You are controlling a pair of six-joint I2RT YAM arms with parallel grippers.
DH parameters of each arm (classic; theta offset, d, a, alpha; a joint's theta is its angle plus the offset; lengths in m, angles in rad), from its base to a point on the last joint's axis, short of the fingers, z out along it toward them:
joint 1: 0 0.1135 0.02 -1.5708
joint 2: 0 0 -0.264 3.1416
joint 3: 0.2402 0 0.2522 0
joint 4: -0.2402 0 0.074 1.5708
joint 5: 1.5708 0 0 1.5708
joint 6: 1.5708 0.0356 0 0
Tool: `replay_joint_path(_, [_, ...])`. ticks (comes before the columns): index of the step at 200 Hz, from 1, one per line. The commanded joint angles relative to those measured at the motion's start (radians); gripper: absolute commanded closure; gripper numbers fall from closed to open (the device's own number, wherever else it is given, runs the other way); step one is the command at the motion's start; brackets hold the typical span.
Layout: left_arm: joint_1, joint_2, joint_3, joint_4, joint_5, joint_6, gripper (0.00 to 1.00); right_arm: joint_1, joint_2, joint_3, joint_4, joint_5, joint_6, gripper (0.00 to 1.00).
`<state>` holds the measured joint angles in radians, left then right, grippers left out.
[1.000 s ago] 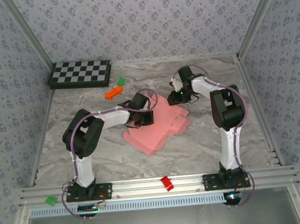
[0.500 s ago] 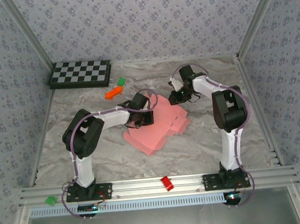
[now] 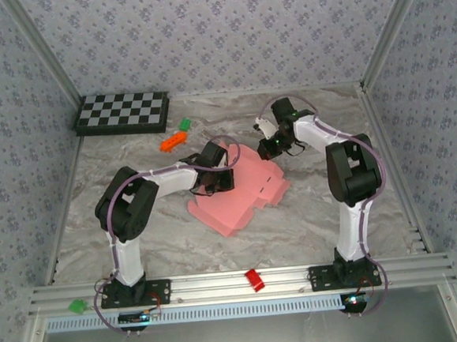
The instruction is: Fold the paper box
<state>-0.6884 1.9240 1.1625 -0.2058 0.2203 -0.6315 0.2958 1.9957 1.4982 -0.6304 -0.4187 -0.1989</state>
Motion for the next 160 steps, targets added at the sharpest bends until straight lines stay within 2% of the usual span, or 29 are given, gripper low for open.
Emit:
replay_joint_path(1, [-0.010, -0.028, 0.015, -0.072, -0.010, -0.011, 1.00, 0.009, -0.070, -0.006, -0.016, 0.054, -0.059, 1.00])
replay_joint_path(17, [-0.008, -0.062, 0.023, -0.079, -0.017, -0.011, 1.00, 0.015, -0.088, -0.004, -0.016, 0.083, -0.092, 1.00])
replay_joint_path(64, [0.017, -0.181, -0.037, -0.084, -0.071, -0.017, 0.88, 0.028, -0.139, -0.031, 0.025, 0.119, -0.186, 1.00])
replay_joint_path(92, [0.042, -0.231, -0.108, -0.089, -0.085, -0.015, 0.82, 0.047, -0.195, -0.096, 0.140, 0.128, -0.261, 1.00])
replay_joint_path(119, [0.056, -0.246, -0.172, -0.080, -0.074, -0.014, 0.83, 0.063, -0.227, -0.128, 0.192, 0.146, -0.307, 1.00])
replay_joint_path(160, [0.057, -0.258, -0.261, -0.023, -0.045, -0.051, 0.94, 0.094, -0.264, -0.162, 0.258, 0.205, -0.365, 1.00])
